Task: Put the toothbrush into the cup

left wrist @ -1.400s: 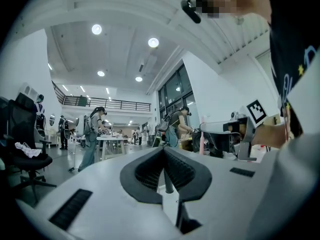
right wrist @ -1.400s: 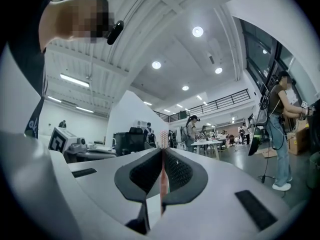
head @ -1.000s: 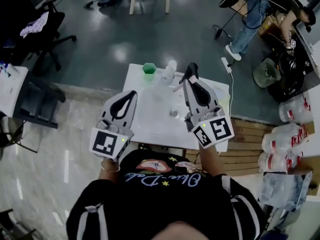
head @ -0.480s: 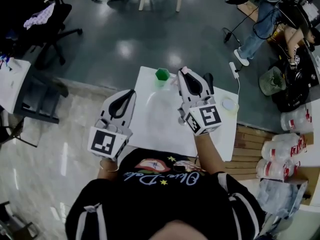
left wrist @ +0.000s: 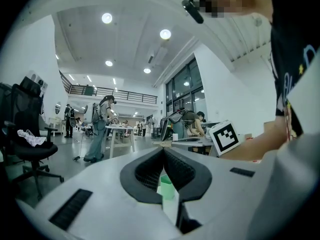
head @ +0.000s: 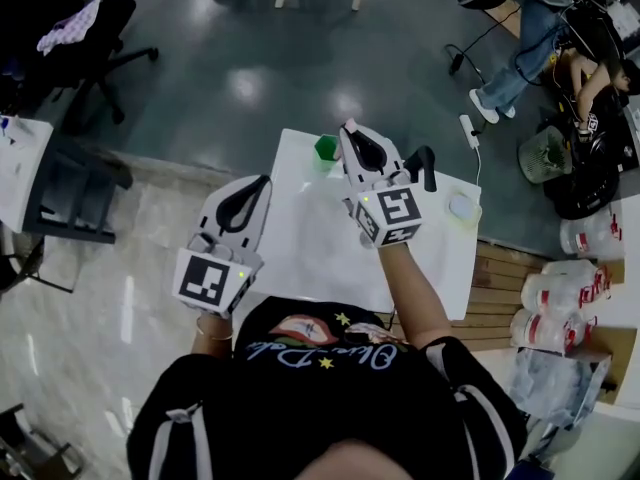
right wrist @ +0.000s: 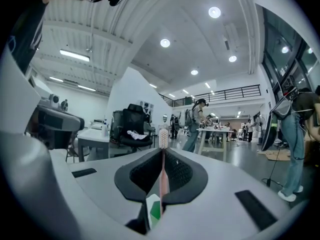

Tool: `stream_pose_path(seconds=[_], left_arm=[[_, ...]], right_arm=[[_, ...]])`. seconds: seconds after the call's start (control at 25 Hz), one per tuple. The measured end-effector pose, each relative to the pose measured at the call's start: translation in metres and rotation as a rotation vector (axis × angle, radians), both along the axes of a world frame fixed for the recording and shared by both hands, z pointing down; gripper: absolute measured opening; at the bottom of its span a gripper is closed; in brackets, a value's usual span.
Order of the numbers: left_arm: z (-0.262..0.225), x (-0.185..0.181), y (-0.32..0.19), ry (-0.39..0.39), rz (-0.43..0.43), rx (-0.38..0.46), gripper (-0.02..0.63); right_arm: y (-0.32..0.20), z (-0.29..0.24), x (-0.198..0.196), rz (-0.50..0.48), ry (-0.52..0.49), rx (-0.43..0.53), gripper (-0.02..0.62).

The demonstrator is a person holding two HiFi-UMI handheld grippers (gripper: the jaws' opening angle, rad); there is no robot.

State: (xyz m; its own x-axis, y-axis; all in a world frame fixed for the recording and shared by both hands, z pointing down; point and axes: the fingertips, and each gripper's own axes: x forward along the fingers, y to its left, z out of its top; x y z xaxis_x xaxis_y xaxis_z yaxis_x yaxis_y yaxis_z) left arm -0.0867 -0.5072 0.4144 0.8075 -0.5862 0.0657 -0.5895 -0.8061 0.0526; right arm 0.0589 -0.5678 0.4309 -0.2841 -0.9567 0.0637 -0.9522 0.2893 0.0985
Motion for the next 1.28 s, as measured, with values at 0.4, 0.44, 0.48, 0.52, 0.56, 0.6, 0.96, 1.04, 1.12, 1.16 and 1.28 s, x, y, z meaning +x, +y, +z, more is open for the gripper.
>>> stream_pose_path(seconds=[0.4, 0.44, 0.48, 0.52, 0.56, 0.6, 0.96, 1.04, 1.12, 1.16, 1.28], left_arm=[[0.013, -0.013, -0.013, 0.013, -0.031, -0.038, 0.0], [0.013, -0.014, -0.013, 0.013, -0.033, -0.037, 0.0], [0.013, -0.016, -0.013, 0.014, -0.035, -0.035, 0.0], [0.013, -0.017, -0.014, 0.015, -0.038, -0.033, 0.0], [0.013, -0.019, -0.014, 0.015, -0.042, -0.033, 0.0], [0.013, -0.021, -0.014, 0.012, -0.047, -0.033, 0.0], [0.016, -0.029, -0.009, -0.004, -0.066, -0.04, 0.0], [0.016, -0.031, -0.008, -0.008, -0.072, -0.041, 0.0], [0.017, -0.034, -0.007, -0.009, -0.082, -0.042, 0.0], [0.017, -0.035, -0.007, -0.01, -0.085, -0.042, 0.0], [0.017, -0.037, -0.006, -0.015, -0.089, -0.038, 0.0]], right_arm=[[-0.022, 0.06, 0.0, -0.003, 0.093, -0.154, 0.011], [-0.024, 0.065, 0.001, -0.002, 0.102, -0.167, 0.011], [-0.026, 0.07, 0.001, -0.001, 0.111, -0.18, 0.011], [-0.027, 0.075, 0.002, 0.0, 0.117, -0.191, 0.011], [-0.029, 0.078, 0.002, 0.001, 0.121, -0.2, 0.011], [-0.03, 0.082, 0.002, 0.002, 0.123, -0.208, 0.011], [-0.035, 0.105, -0.003, -0.011, 0.14, -0.262, 0.011], [-0.036, 0.109, -0.004, -0.013, 0.141, -0.273, 0.011], [-0.037, 0.112, -0.005, -0.016, 0.144, -0.278, 0.011], [-0.037, 0.112, -0.005, -0.016, 0.147, -0.278, 0.011], [-0.039, 0.112, -0.006, -0.014, 0.152, -0.282, 0.012]])
